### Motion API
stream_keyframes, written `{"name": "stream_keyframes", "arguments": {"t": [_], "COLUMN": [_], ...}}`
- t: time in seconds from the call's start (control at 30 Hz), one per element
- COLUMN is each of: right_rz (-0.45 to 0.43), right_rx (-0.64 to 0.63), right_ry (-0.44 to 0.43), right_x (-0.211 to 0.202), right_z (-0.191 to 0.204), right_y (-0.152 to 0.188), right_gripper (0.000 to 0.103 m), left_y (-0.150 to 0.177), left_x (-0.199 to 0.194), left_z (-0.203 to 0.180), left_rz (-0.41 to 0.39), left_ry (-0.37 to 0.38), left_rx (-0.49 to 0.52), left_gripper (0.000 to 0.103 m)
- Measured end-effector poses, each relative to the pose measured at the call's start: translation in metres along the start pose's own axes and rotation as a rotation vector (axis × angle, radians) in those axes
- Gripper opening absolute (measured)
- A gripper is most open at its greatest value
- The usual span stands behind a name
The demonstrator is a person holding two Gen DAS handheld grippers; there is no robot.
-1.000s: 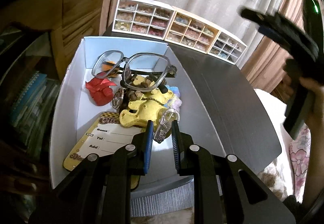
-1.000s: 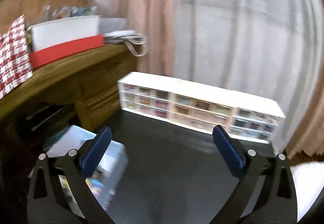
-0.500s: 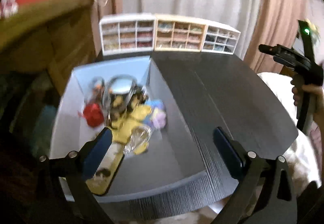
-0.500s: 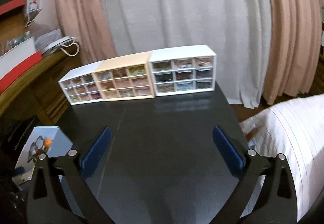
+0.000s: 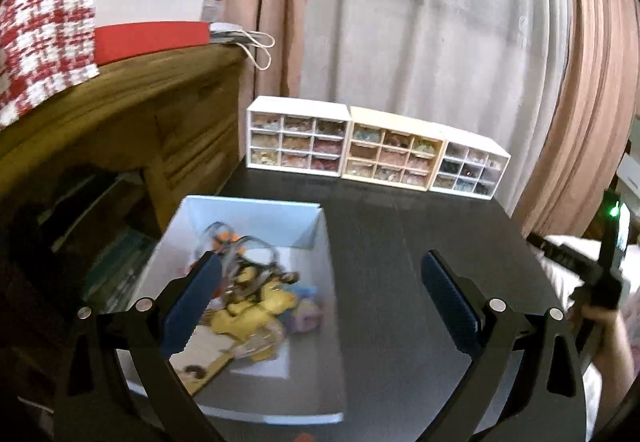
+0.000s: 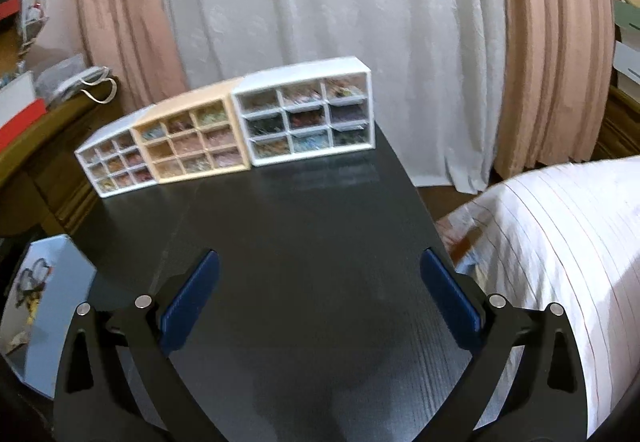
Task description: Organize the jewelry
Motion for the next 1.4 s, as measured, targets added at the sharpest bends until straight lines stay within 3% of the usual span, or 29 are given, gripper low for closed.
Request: {"name": "stream_keyframes", "arguments": {"t": [0.1, 0.2, 0.3, 0.43, 0.5, 0.63, 0.8, 0.87, 0.97, 1.4], "right_rz": [0.014, 0.015, 0.029, 0.148, 0.238, 0.271, 0.266, 0.266, 0.266, 0.266], "right_rx": [-0.011, -0.029, -0.066, -0.109, -0.124, -0.017, 0.017, 0.018, 0.018, 0.019], "right_ry": [0.045, 0.081, 0.099, 0.138, 0.209, 0.165, 0.206, 0.205, 0.205, 0.205], "right_x": [0.011, 0.021, 0.032, 0.055, 0.07, 0.075, 0.074, 0.073, 0.071, 0.071], "right_z": [-0.006, -0.007, -0.002, 0.002, -0.003, -0.016, -0.025, -0.025, -0.025, -0.024], "right_y": [0.005, 0.007, 0.011, 0.02, 0.028, 0.031, 0.031, 0.032, 0.034, 0.034], "right_gripper": [0.096, 0.096, 0.096, 0.096, 0.096, 0.096, 0.096, 0.097, 0.097, 0.097], "left_y": [-0.002, 0.0, 0.004, 0.018, 0.029, 0.048, 0.079, 0.079, 0.082, 0.081], "left_x": [0.014, 0.035, 0.052, 0.084, 0.106, 0.139, 0.175, 0.179, 0.187, 0.187], "left_z": [-0.022, -0.049, -0.07, -0.093, -0.1, -0.119, -0.133, -0.138, -0.144, -0.145], "left_rz": [0.024, 0.107, 0.146, 0.218, 0.277, 0.338, 0.423, 0.376, 0.394, 0.393], "left_ry": [0.022, 0.029, 0.042, 0.081, 0.079, 0.071, 0.054, 0.032, 0.044, 0.043], "left_rx": [0.055, 0.124, 0.131, 0.13, 0.099, 0.116, 0.136, 0.189, 0.218, 0.216], "left_gripper": [0.099, 0.099, 0.099, 0.099, 0.099, 0.099, 0.099, 0.099, 0.1, 0.1]}}
Point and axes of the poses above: each gripper's, at about its wrist camera, not at the fingertips, and x roughly the way its jaws point, z to its left, y to its underside, the point moved 6 cm from there along x, roughly the way its jaws point, and after that the axes turned 5 degrees about -z, right-handed, at the moved point
